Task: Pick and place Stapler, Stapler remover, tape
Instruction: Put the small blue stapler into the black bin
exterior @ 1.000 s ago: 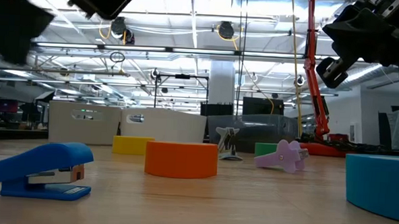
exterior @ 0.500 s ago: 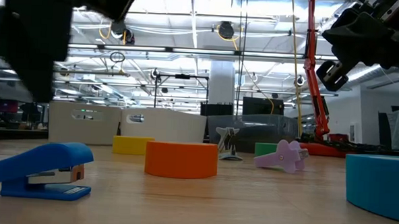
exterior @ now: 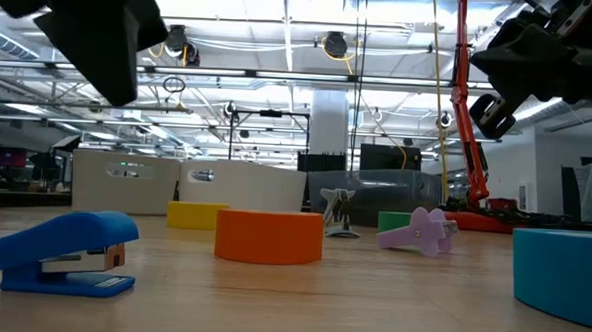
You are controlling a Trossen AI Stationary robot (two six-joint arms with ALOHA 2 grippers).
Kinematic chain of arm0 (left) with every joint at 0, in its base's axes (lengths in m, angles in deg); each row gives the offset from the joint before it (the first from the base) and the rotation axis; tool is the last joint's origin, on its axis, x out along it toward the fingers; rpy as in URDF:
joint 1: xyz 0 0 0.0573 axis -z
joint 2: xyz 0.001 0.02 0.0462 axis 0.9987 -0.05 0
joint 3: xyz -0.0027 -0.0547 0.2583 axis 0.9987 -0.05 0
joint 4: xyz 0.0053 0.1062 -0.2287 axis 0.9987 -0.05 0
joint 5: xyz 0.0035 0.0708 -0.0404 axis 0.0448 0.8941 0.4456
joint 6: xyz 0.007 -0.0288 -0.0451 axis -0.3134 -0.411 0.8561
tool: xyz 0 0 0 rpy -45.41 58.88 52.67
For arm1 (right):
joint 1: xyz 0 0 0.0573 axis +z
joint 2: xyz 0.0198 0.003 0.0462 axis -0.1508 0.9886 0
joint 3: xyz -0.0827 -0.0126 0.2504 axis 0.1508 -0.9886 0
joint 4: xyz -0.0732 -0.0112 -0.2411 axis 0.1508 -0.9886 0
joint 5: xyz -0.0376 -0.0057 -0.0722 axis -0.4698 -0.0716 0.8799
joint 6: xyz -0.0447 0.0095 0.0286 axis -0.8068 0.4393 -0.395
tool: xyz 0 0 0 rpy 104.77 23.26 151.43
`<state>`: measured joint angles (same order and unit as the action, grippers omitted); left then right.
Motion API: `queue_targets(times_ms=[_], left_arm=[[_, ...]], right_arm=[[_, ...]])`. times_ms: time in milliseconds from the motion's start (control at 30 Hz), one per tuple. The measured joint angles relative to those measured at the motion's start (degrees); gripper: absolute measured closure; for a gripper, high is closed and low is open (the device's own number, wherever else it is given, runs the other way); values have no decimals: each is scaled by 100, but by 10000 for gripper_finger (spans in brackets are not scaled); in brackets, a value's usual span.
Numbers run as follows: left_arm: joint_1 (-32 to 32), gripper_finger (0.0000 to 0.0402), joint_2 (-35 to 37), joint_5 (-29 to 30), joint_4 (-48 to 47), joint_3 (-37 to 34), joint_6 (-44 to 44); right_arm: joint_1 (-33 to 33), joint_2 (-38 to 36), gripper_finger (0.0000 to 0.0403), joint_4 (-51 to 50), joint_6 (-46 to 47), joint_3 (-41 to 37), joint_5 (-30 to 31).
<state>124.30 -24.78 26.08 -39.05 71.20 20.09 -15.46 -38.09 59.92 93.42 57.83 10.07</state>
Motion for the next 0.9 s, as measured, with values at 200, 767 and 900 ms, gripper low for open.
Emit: queue_targets(times_ms=[200, 767, 900], left_arm=[[-39, 167, -342, -206, 402, 2, 248], [-39, 296, -684, -558, 632, 0, 730], [-39, 304, -684, -643, 655, 0, 734]], right_arm=[[-2, 0, 402, -51, 2, 11, 138], [-2, 2, 399, -90, 46, 11, 138], [-2, 2, 399, -90, 48, 11, 136]])
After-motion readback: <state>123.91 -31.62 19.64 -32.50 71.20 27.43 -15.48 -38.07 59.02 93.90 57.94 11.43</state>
